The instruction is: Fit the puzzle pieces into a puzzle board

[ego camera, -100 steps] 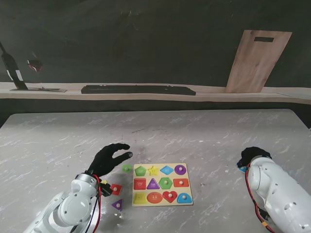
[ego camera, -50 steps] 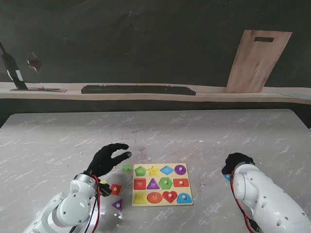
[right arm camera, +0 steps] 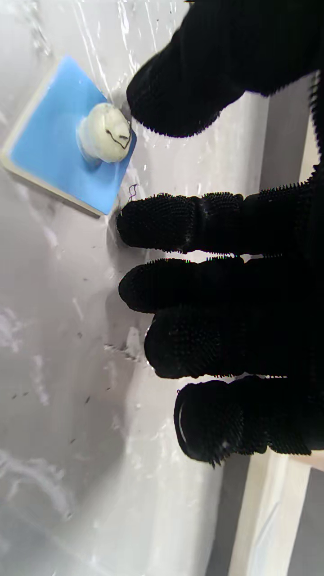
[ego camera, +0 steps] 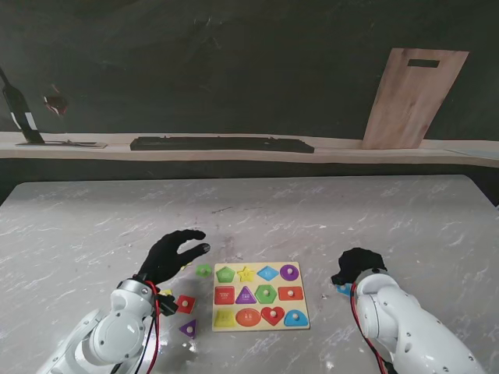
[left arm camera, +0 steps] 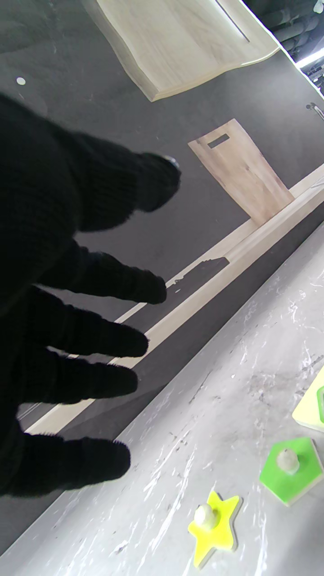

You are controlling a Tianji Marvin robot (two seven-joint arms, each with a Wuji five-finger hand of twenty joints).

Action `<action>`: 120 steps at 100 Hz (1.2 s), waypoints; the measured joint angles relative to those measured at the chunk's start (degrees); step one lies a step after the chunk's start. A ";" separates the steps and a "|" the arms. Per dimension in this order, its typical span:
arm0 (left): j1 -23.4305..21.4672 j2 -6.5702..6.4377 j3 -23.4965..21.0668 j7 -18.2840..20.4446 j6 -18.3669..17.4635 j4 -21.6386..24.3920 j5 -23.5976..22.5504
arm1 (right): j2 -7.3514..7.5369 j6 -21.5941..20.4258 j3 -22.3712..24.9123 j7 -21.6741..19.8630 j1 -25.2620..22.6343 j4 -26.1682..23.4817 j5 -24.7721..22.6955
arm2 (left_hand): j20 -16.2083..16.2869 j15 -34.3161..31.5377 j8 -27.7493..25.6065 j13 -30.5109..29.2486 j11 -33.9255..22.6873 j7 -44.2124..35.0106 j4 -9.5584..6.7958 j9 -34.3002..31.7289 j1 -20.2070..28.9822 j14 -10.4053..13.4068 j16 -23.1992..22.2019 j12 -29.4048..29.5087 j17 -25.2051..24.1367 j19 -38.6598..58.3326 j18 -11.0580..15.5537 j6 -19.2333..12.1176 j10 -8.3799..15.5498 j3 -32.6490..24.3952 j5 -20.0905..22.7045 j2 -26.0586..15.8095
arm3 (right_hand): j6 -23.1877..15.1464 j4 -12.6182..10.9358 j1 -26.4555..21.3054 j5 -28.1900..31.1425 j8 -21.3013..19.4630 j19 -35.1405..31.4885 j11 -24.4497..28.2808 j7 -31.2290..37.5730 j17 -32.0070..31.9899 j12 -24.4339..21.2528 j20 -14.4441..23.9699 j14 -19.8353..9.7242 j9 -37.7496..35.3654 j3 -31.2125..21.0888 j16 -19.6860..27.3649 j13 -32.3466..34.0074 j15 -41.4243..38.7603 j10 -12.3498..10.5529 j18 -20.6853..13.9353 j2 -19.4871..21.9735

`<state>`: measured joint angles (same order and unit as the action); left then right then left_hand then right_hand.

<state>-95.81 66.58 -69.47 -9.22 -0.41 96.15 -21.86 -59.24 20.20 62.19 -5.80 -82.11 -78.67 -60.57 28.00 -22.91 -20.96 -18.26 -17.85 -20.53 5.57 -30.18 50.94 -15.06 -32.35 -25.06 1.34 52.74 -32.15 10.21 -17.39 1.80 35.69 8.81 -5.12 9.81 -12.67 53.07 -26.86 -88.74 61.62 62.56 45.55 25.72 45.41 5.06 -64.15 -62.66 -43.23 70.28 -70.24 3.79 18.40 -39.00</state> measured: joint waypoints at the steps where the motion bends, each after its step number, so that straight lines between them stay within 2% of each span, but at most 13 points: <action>1: 0.00 0.00 0.00 0.00 0.00 0.00 0.00 | -0.03 -0.16 0.00 0.26 -0.03 0.06 -0.11 | 0.00 0.00 0.00 0.00 0.00 0.00 0.00 0.00 0.00 0.00 0.00 0.00 0.00 0.00 0.00 0.00 0.00 0.00 0.00 0.00 | 0.00 0.00 0.25 0.00 -0.29 0.00 0.00 -0.29 -0.04 0.00 0.00 0.00 0.00 0.03 0.00 0.00 0.00 0.00 0.00 0.07; 23: -0.02 0.00 0.00 -0.02 -0.05 0.00 -0.07 | -0.27 -3.09 0.44 2.48 -0.23 0.44 -2.45 | 0.00 0.00 0.00 0.00 0.00 0.00 0.00 0.00 0.00 0.00 0.00 0.00 0.00 0.00 0.00 0.00 0.00 0.00 0.00 0.00 | 0.00 0.00 3.28 -3.23 -1.37 0.00 -0.11 -4.38 -2.63 0.00 0.00 -0.02 3.14 2.54 0.00 -2.52 0.07 0.00 -0.01 0.20; 36: -0.03 0.00 -0.01 -0.02 -0.08 0.00 -0.08 | -0.27 -5.18 1.20 4.18 -0.44 0.47 -4.92 | 0.00 0.00 0.00 0.00 0.00 0.00 0.00 0.00 0.00 0.00 0.00 0.00 0.00 0.00 0.00 0.00 0.00 0.00 0.00 0.00 | -0.58 0.00 3.74 -7.58 -1.38 0.20 -0.32 -5.68 -4.51 0.00 0.00 -0.43 6.20 2.74 0.00 -4.97 0.65 -0.05 -0.80 0.23; 46: -0.04 0.00 -0.01 -0.02 -0.08 0.01 -0.09 | -0.27 -9.73 3.17 6.25 -1.17 0.38 -7.27 | 0.00 0.00 0.00 0.00 0.00 0.00 0.00 0.00 0.00 0.00 0.00 0.00 0.00 0.00 0.00 0.00 0.00 0.00 0.00 0.00 | -2.06 0.00 3.74 -11.77 -1.37 1.73 -0.93 -6.08 -6.93 0.15 0.00 -1.85 9.93 2.65 0.00 -7.51 1.88 -1.19 -2.75 0.07; 56: -0.04 0.00 -0.01 -0.02 -0.08 0.01 -0.09 | -0.14 -14.67 6.01 6.11 -2.33 -0.65 -10.45 | 0.00 0.00 0.00 0.00 0.00 0.00 0.00 0.00 0.00 0.00 0.00 0.00 0.00 0.00 0.00 0.00 0.00 0.00 0.00 0.00 | -3.47 0.00 3.16 -14.27 -1.37 3.29 -1.64 -6.44 -8.60 0.55 -0.05 -3.10 12.67 1.24 -0.11 -9.83 2.87 -2.54 -3.32 -1.29; 70: -0.04 0.00 -0.02 -0.03 -0.08 0.01 -0.09 | 0.34 -20.92 9.38 5.15 -3.67 -2.44 -10.49 | 0.00 0.00 0.00 0.00 0.00 0.00 0.00 0.00 0.00 0.00 0.00 0.00 0.00 0.00 0.00 0.00 0.00 0.00 0.00 0.00 | -5.69 -0.01 1.39 -16.29 -1.37 5.39 -1.70 -6.47 -10.07 0.85 -0.08 -4.40 14.05 -0.67 -0.26 -11.06 4.03 -3.32 -4.46 -2.92; 95: -0.05 0.00 -0.03 -0.05 -0.12 0.01 -0.09 | 0.85 -21.41 11.35 3.63 -5.11 -3.96 -9.69 | 0.00 0.00 0.00 0.00 0.00 0.00 0.00 0.00 0.00 -0.01 0.00 0.01 0.00 0.00 0.00 0.00 0.00 0.00 0.00 0.00 | -5.70 -0.57 -2.16 -16.29 -1.37 5.75 -1.70 -6.47 -10.34 1.30 -0.08 -4.48 13.71 -3.01 -0.83 -11.06 4.08 -3.36 -4.52 -4.16; 120: -0.04 0.00 -0.01 -0.05 -0.13 0.01 -0.10 | 1.21 -22.13 9.72 3.07 -3.43 -1.22 -8.49 | 0.00 0.00 0.00 0.00 0.00 0.00 0.00 0.00 0.00 -0.01 0.00 0.01 0.00 0.00 0.00 0.00 0.00 0.00 0.00 0.00 | -5.70 -0.58 -4.26 -16.29 -1.37 6.83 -2.95 -6.47 -10.91 1.30 -0.09 -4.58 14.98 -5.17 -0.83 -12.73 4.92 -3.93 -4.53 -5.58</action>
<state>-95.85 66.58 -69.48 -9.28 -0.53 96.16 -21.95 -58.02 -1.93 71.91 -2.73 -85.53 -79.89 -69.06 28.00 -22.92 -20.96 -18.26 -17.85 -20.53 5.57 -30.18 50.94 -15.07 -32.35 -25.06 1.34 52.74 -32.15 10.22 -17.39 1.80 35.69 8.81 -10.82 9.23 -16.93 36.78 -28.22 -81.91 58.67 56.08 34.63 27.02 45.33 0.49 -49.17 -67.83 -44.07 57.55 -65.32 -0.14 13.87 -44.58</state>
